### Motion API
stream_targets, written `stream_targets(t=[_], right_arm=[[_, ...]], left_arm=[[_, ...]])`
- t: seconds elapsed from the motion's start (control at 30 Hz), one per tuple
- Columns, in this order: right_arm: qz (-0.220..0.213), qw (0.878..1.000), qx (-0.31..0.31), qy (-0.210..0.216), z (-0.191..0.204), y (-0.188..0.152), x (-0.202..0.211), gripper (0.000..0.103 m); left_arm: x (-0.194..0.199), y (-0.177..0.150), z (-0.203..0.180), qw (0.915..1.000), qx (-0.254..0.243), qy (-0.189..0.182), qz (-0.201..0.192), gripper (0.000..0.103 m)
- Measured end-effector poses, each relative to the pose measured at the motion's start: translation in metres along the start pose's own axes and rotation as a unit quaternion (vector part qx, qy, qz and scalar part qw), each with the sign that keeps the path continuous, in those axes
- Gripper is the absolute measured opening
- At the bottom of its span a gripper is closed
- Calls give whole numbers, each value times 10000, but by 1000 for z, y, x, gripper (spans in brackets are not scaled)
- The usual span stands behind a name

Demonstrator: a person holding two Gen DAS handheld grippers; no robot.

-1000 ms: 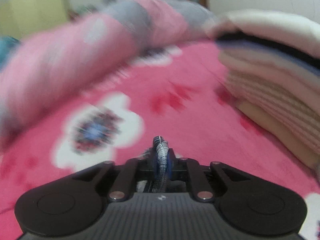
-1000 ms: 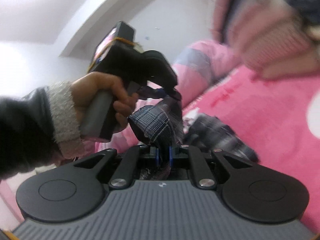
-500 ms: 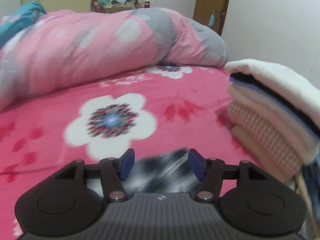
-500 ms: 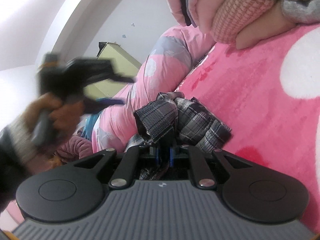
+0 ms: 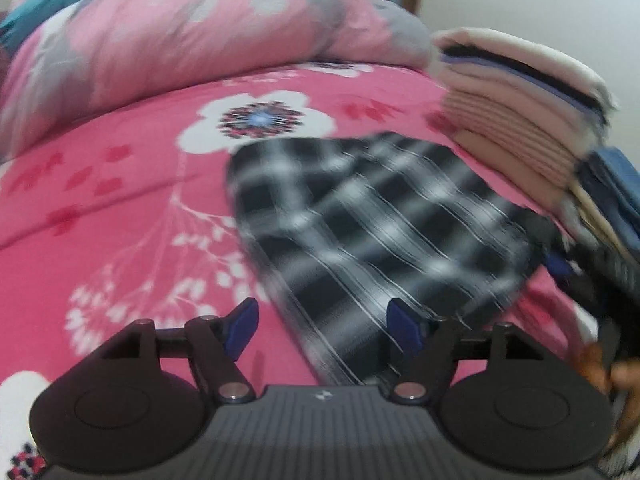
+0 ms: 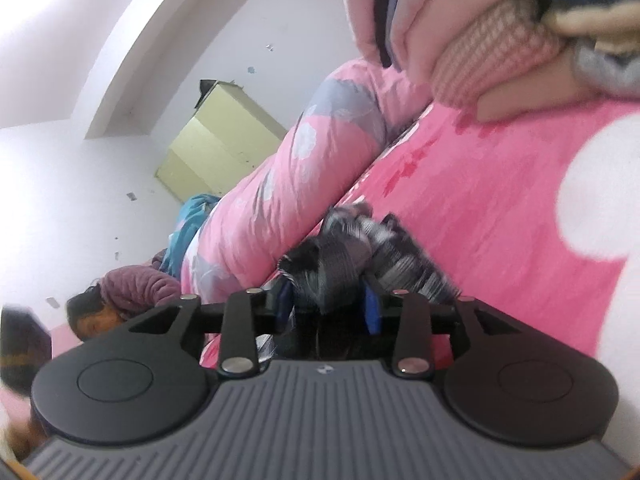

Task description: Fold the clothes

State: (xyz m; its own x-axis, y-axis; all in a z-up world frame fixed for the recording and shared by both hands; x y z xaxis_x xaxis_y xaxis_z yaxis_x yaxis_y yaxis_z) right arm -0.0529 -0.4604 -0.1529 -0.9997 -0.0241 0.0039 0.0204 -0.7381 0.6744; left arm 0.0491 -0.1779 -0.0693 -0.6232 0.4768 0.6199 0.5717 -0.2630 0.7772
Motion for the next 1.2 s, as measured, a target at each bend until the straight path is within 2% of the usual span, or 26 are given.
stream_targets(t=[0.07, 0.17, 0.3, 0.33, 0.37, 0.4, 0.47, 0.57, 0.63, 0.73, 0.8, 0.83, 0.93, 1.1, 1.2], right_arm=[[69, 9999, -120, -3, -1, 10, -1, 43], [239, 9996, -155, -23, 0, 23, -6, 46], [742, 9950, 530, -414, 14, 24, -24, 46], [880, 9928, 662, -476, 17, 22, -28, 41], [1018, 9902, 793, -538, 19, 20, -33, 25], [1059, 9887, 909, -553, 22, 20, -34, 17], [1086, 9861, 1131, -555, 28, 19, -34, 11], [869, 9822, 1497, -735, 31, 20, -28, 10], [942, 9771, 1659, -945, 25, 14, -26, 10], [1337, 9722, 1581, -1092, 11, 8, -30, 15], [1239, 9747, 1607, -935, 18, 20, -27, 19], [1146, 9761, 1654, -824, 23, 28, -26, 24], [944, 9792, 1710, -556, 38, 56, -40, 47], [1626, 9764, 1368, -381, 37, 77, -120, 56], [2122, 9685, 1184, -548, 20, 71, -171, 56]], left_arm=[[-3, -6, 0, 9997, 10, -258, -1, 74], [-6, -18, 5, 9988, 175, -451, 28, 74], [-14, -27, 19, 9962, 609, -625, 66, 74], [-15, -27, 22, 9954, 673, -680, 45, 74], [-16, -28, 24, 9946, 738, -735, 24, 74], [-17, -28, 25, 9938, 780, -787, -1, 74], [-17, -26, 26, 9934, 729, -879, -65, 74], [-18, -26, 31, 9920, 753, -999, -143, 79], [-24, -28, 36, 9908, 877, -1024, -121, 80], [-33, -32, 42, 9893, 959, -1102, -54, 80], [-35, -33, 46, 9876, 1021, -1187, -79, 80], [-34, -33, 48, 9863, 1075, -1247, -108, 80], [-30, -30, 56, 9809, 1232, -1480, -260, 80], [-33, -28, 63, 9704, 1457, -1900, -318, 83], [-48, -31, 61, 9712, 1474, -1872, -86, 80]])
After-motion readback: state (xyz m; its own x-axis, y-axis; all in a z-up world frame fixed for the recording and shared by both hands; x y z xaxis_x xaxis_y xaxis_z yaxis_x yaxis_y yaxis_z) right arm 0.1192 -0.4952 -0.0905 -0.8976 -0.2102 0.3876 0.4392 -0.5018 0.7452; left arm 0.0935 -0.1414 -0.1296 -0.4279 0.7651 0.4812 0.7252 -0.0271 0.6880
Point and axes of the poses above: each gripper's, at about its wrist camera, not at the fingertips, and x roughly against the way its jaws point, z to its left, y to its top, the point moved 2 cm from there along -x, roughly the way its jaws point, and after that the axes turned 9 degrees about -z, right-handed, at the moved point
